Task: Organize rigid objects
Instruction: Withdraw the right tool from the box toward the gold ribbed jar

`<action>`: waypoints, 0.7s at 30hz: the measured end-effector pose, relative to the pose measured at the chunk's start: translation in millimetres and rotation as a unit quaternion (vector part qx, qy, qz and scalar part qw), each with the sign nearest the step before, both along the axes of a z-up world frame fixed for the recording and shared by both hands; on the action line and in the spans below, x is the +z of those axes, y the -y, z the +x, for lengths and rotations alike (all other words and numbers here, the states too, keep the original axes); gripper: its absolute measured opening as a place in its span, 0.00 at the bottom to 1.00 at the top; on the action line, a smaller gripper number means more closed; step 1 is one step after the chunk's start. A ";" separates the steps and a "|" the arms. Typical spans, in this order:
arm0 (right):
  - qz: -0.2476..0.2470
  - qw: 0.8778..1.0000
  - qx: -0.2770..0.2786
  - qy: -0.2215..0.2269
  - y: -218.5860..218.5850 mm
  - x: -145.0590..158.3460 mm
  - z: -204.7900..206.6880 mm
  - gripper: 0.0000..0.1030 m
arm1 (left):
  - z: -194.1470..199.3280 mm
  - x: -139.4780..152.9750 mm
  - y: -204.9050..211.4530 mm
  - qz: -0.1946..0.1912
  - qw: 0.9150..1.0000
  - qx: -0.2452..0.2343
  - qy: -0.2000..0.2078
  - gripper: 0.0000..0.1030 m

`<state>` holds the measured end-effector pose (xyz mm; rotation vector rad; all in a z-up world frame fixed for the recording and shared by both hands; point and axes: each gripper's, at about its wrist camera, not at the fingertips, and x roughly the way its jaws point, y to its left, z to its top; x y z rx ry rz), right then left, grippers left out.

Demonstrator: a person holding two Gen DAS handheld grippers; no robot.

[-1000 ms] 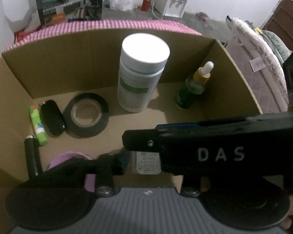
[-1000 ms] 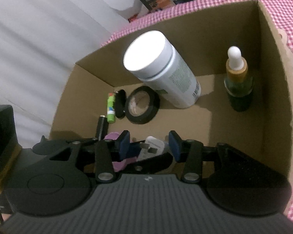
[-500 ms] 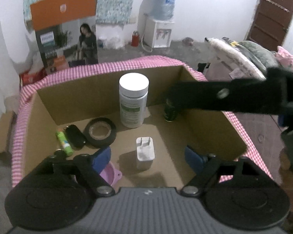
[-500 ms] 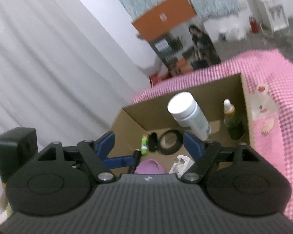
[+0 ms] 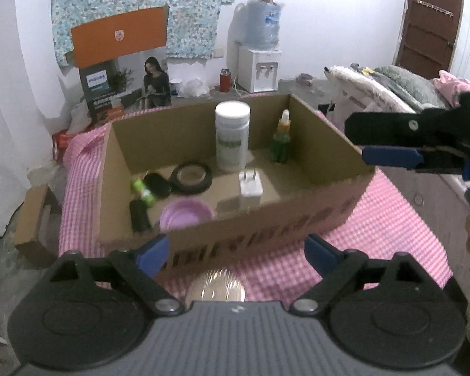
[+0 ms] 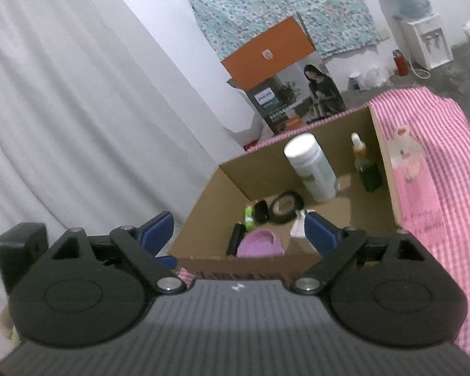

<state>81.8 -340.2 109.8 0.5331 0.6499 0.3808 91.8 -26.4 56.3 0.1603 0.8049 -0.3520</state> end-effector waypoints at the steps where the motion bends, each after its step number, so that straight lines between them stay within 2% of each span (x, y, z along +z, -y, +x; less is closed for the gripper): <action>1: -0.002 1.000 -0.001 -0.003 -2.9 -3.6 -3.2 0.89 | -3.5 -2.9 -3.2 0.000 1.000 0.000 -0.002 0.91; 7: -0.007 1.000 0.016 -0.017 -28.6 -26.2 -12.6 0.91 | -17.3 -26.8 -20.4 -0.008 1.000 0.003 -0.019 0.91; 16: -0.006 0.997 0.019 -0.074 -47.4 -70.6 -6.9 0.91 | -26.6 -57.9 -18.4 0.019 0.999 -0.007 -0.025 0.91; 21: -0.006 0.995 0.032 -0.099 -57.8 -85.8 0.9 0.89 | -24.4 -71.4 -17.4 0.038 0.999 0.000 -0.008 0.91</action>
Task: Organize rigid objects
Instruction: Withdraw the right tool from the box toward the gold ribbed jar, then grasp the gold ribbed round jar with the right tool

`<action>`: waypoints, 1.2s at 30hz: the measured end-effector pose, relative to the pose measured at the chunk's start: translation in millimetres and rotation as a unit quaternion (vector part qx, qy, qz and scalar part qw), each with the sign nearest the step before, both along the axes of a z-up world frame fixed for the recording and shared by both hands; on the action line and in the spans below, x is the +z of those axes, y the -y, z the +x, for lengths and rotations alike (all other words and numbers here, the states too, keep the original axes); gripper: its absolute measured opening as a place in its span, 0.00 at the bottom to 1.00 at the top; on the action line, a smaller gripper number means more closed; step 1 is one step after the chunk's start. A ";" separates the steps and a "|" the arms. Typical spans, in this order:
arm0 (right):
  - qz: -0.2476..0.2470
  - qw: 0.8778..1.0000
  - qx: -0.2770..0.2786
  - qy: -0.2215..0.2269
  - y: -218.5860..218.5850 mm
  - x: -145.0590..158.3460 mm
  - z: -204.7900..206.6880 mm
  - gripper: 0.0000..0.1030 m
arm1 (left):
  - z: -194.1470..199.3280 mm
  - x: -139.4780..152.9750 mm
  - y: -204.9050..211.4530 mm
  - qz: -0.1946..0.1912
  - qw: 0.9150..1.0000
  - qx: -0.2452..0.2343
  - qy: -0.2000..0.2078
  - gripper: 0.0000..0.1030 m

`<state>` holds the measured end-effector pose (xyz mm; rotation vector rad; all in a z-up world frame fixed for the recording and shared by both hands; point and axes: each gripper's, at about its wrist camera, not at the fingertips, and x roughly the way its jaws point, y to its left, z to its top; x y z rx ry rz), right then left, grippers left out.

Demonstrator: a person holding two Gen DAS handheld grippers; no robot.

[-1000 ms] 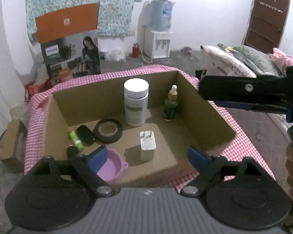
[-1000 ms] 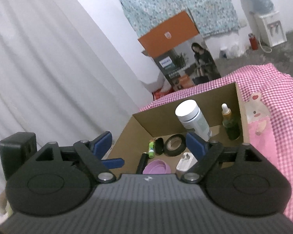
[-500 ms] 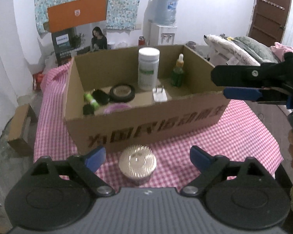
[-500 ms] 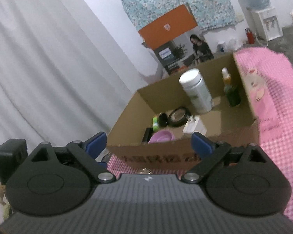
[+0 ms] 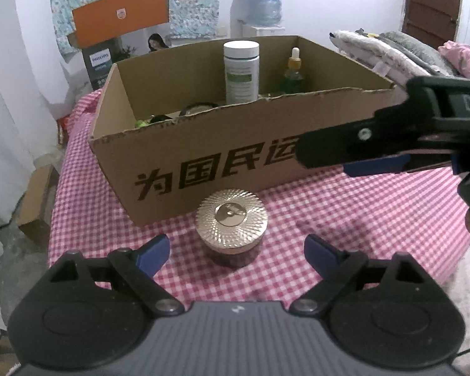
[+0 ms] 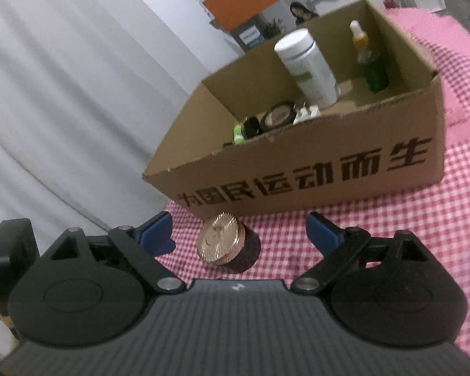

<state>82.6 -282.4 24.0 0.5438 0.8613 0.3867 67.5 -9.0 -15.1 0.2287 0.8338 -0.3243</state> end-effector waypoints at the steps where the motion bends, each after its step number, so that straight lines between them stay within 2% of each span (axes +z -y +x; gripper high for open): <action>1: -0.001 1.000 0.005 -0.003 -3.6 -1.9 2.2 0.88 | 0.9 -2.7 0.4 0.002 1.000 0.000 0.004 0.91; 4: 0.001 1.000 0.019 -0.009 -13.1 -6.8 9.3 0.84 | 5.7 -11.5 2.4 0.005 1.000 0.001 0.010 0.87; 6: 0.006 0.999 0.025 -0.022 -19.5 -14.8 16.9 0.78 | 10.0 -17.4 3.8 0.009 1.000 0.003 0.009 0.79; 11: 0.020 0.997 0.034 -0.059 -30.0 -36.6 33.0 0.54 | 18.4 -26.5 4.1 0.008 1.000 0.008 0.004 0.61; 12: 0.021 0.997 0.035 -0.062 -31.8 -39.0 34.0 0.52 | 19.3 -27.3 4.2 0.006 1.000 0.008 0.002 0.58; 17: 0.025 0.996 0.039 -0.075 -36.1 -47.5 38.3 0.43 | 20.0 -28.3 4.4 -0.002 1.000 0.008 0.005 0.56; 36: 0.020 0.996 0.027 -0.082 -21.5 -42.7 28.1 0.41 | 15.3 -29.9 26.3 -0.001 1.000 0.002 0.005 0.56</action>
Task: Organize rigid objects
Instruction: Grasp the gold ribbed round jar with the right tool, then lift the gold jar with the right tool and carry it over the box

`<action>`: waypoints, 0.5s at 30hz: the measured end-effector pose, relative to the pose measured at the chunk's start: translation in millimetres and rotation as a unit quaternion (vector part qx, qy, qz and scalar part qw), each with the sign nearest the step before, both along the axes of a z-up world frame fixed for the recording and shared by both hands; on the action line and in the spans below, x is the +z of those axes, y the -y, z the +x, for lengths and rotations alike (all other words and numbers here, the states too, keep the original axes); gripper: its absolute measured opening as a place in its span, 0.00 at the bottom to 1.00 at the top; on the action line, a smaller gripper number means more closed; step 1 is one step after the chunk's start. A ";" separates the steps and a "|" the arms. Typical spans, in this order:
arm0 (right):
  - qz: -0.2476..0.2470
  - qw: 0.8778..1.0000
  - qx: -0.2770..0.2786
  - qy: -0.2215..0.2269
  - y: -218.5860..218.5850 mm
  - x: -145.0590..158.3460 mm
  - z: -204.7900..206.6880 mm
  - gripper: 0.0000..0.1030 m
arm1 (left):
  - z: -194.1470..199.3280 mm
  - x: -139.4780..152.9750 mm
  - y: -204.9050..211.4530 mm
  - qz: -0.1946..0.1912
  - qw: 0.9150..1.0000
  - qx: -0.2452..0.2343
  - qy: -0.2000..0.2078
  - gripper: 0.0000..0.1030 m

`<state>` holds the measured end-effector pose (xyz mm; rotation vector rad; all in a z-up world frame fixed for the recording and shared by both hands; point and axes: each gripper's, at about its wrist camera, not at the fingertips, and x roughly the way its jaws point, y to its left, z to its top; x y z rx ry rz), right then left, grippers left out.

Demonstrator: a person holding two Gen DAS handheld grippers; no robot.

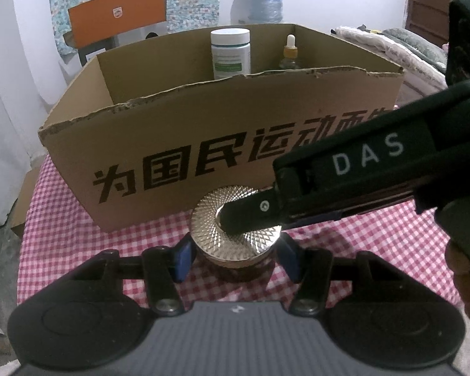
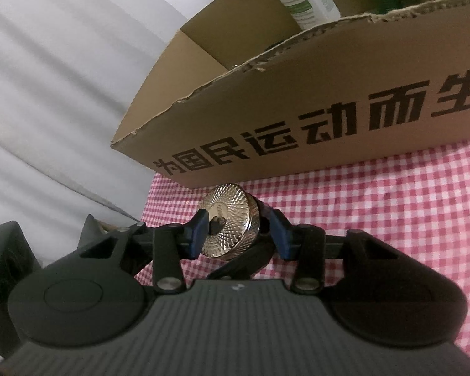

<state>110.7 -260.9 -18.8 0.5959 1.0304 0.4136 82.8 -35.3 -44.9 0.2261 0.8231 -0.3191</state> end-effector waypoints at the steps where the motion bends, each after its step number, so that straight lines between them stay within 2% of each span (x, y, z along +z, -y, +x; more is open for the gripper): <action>1: 0.000 1.000 0.000 0.000 2.8 0.8 -1.5 0.41 | 0.7 -0.3 1.0 0.001 1.000 0.001 0.000 0.56; 15: -0.008 1.000 0.008 -0.001 -2.4 5.6 -4.7 0.42 | -4.1 6.7 -0.1 -0.011 1.000 0.007 -0.002 0.55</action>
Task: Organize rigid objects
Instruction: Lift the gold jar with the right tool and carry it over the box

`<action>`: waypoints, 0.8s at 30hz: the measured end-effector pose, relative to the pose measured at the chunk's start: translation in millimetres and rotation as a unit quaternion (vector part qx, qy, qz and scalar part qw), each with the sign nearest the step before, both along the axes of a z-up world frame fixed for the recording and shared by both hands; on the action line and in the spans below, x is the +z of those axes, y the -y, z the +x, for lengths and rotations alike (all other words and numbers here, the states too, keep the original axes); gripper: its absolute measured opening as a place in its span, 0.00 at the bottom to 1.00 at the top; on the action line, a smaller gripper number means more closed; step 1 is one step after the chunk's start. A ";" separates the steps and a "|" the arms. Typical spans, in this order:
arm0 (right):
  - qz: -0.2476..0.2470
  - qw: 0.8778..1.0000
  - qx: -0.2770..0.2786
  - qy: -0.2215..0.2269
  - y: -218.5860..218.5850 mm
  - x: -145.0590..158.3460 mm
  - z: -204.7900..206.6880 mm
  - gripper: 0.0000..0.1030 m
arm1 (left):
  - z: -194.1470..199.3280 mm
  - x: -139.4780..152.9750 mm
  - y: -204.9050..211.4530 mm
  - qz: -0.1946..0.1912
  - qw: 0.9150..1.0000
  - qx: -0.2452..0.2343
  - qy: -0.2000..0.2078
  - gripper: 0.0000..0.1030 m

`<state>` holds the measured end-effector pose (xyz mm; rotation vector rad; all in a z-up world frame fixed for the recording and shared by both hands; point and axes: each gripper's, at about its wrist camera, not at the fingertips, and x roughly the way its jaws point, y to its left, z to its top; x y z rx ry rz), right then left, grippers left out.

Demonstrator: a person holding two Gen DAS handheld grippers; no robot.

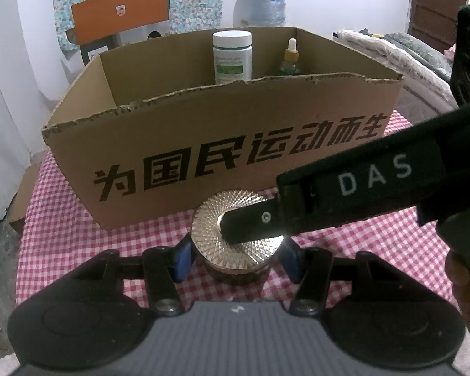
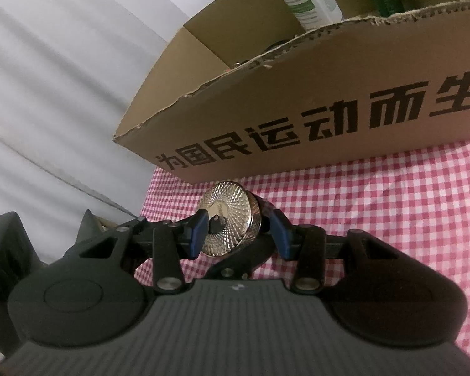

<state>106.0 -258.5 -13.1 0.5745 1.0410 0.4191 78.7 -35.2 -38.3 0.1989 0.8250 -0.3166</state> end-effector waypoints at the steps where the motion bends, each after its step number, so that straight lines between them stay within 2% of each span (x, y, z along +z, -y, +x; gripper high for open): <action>1: 0.000 1.000 0.000 0.002 -0.6 2.1 -2.1 0.42 | -2.8 3.2 0.1 0.000 1.000 0.000 0.003 0.55; 5: -0.004 1.000 0.005 0.024 -2.2 22.8 -11.9 0.42 | -14.6 25.0 -0.2 -0.003 1.000 0.000 0.028 0.55; 9: -0.009 0.998 0.008 0.069 0.0 59.9 -19.3 0.42 | -22.1 60.4 5.4 -0.004 0.997 -0.007 0.072 0.55; 14: -0.029 0.992 0.002 0.125 14.0 108.6 -15.3 0.42 | -6.3 100.4 22.1 -0.018 0.994 -0.030 0.104 0.55; 19: -0.049 0.991 -0.010 0.124 44.7 133.6 12.3 0.44 | 34.7 113.1 53.2 -0.027 0.993 -0.061 0.093 0.55; 24: -0.074 0.994 -0.024 0.076 76.2 126.7 55.9 0.45 | 91.9 96.9 81.4 -0.048 0.995 -0.077 0.030 0.55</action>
